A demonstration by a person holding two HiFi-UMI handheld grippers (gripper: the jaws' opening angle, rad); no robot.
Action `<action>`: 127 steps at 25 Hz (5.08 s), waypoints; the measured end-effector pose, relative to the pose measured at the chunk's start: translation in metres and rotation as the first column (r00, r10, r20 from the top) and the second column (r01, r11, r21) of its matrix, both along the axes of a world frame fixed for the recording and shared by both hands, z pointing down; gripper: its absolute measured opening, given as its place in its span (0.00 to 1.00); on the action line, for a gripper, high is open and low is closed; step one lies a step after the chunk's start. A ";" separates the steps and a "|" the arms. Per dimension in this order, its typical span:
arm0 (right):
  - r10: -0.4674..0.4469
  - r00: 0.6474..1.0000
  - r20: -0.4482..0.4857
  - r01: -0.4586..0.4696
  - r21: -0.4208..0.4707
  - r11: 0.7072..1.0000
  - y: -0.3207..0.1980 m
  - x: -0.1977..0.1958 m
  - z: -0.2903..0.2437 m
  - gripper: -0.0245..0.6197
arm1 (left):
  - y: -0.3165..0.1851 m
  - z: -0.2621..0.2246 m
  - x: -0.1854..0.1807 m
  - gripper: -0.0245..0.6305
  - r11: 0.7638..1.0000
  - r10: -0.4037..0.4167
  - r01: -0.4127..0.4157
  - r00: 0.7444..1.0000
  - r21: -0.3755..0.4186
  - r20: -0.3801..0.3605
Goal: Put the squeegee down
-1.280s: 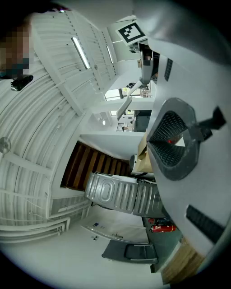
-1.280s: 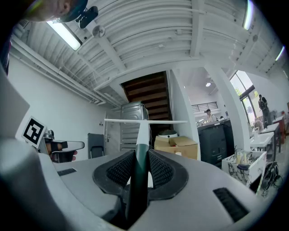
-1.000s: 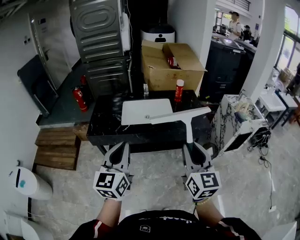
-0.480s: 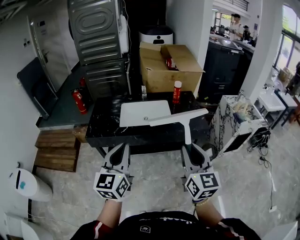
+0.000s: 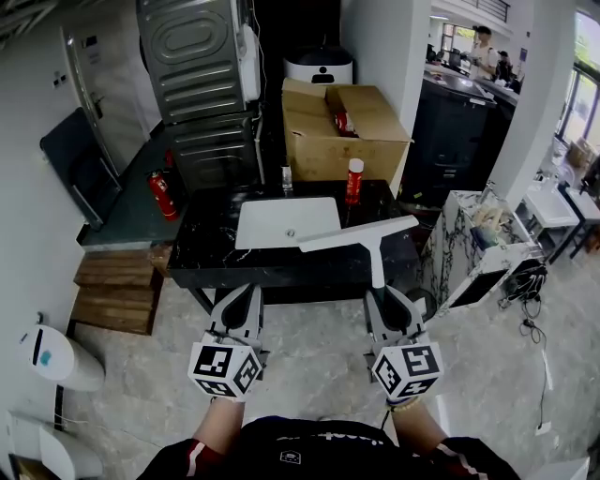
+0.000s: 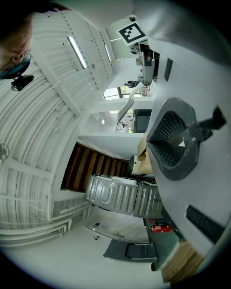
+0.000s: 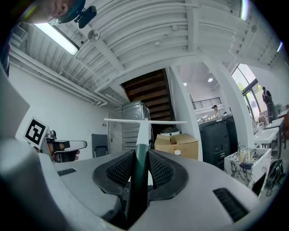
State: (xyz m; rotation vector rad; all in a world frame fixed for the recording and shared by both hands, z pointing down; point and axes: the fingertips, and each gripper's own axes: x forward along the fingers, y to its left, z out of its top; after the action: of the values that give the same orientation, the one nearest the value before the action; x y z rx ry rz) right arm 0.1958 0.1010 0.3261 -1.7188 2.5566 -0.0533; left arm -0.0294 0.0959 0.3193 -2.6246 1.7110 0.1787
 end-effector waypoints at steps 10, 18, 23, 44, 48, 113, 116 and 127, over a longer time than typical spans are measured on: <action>-0.035 0.999 -0.011 0.035 -0.026 0.999 -0.051 -0.016 0.023 0.23 | -0.036 0.028 -0.007 0.06 0.999 -0.030 0.030 1.000 -0.041 0.001; -0.021 0.999 -0.031 0.019 -0.046 0.999 -0.158 -0.055 0.036 0.23 | -0.153 0.044 -0.045 0.06 0.999 -0.010 0.008 0.999 -0.050 -0.039; -0.019 0.999 -0.039 0.018 -0.026 0.999 -0.242 -0.100 0.027 0.23 | -0.241 0.037 -0.081 0.06 0.999 0.007 -0.009 0.999 -0.036 -0.043; -0.044 0.997 -0.055 0.038 -0.102 0.994 -0.391 -0.150 0.039 0.23 | -0.394 0.053 -0.105 0.06 0.996 0.030 -0.032 0.999 -0.080 -0.016; -0.059 0.996 -0.062 0.049 -0.150 0.987 -0.410 -0.149 0.061 0.23 | -0.412 0.067 -0.100 0.06 0.993 0.016 -0.016 1.000 -0.113 -0.006; -0.172 0.985 0.005 0.171 0.059 0.983 -0.467 -0.137 -0.024 0.10 | -0.470 0.015 -0.090 0.06 1.000 0.011 -0.011 1.000 -0.019 -0.005; -0.160 0.987 -0.001 0.160 0.047 0.986 -0.467 -0.137 -0.022 0.10 | -0.470 0.011 -0.089 0.06 1.000 0.019 -0.019 1.000 -0.013 -0.005; -0.143 0.989 -0.040 0.144 0.019 0.989 -0.467 -0.143 -0.013 0.10 | -0.466 0.006 -0.087 0.06 0.999 0.032 -0.032 0.999 -0.008 -0.010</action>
State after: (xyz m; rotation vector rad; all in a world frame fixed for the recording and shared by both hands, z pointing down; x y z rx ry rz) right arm 0.0532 -0.3664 0.3135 -1.5414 2.6941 0.0020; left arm -0.1166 -0.3702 0.3255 -2.6628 1.6772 0.1857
